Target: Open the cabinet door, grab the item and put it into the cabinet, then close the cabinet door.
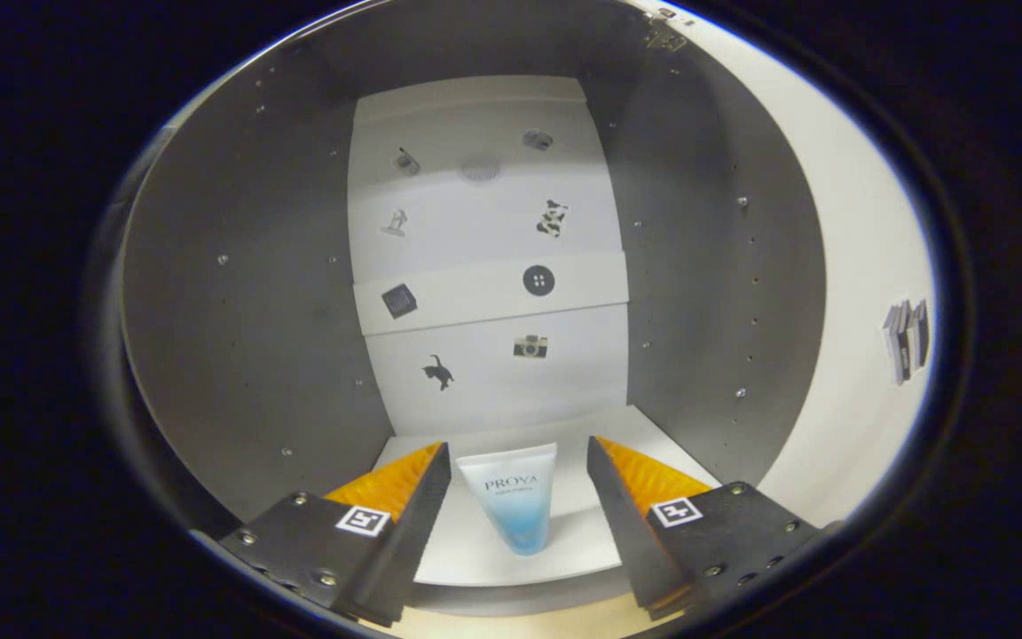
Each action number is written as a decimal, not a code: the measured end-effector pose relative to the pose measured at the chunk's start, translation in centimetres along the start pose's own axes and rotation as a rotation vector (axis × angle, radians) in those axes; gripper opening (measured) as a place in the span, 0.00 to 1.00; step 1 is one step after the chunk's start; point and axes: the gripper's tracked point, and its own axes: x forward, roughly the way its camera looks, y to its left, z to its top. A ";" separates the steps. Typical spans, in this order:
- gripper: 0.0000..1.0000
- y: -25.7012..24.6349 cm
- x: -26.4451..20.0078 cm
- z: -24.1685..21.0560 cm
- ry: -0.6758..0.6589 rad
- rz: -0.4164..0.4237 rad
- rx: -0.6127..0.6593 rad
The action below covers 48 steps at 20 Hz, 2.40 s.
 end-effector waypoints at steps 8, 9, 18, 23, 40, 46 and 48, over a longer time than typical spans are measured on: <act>0.91 -0.2 -9.5 1.4 -0.054 0.037 -0.069; 0.91 -0.4 -11.0 1.4 -0.058 0.038 -0.085; 0.92 -4.9 -24.8 2.9 -0.111 0.034 -0.081; 0.92 -10.0 -33.4 3.7 -0.127 0.013 -0.021; 0.92 -30.6 -36.0 0.1 -0.052 -0.135 0.054; 0.92 -29.1 -34.8 -0.4 -0.032 -0.045 0.088; 0.86 -28.2 -34.7 -0.7 -0.027 -0.017 0.098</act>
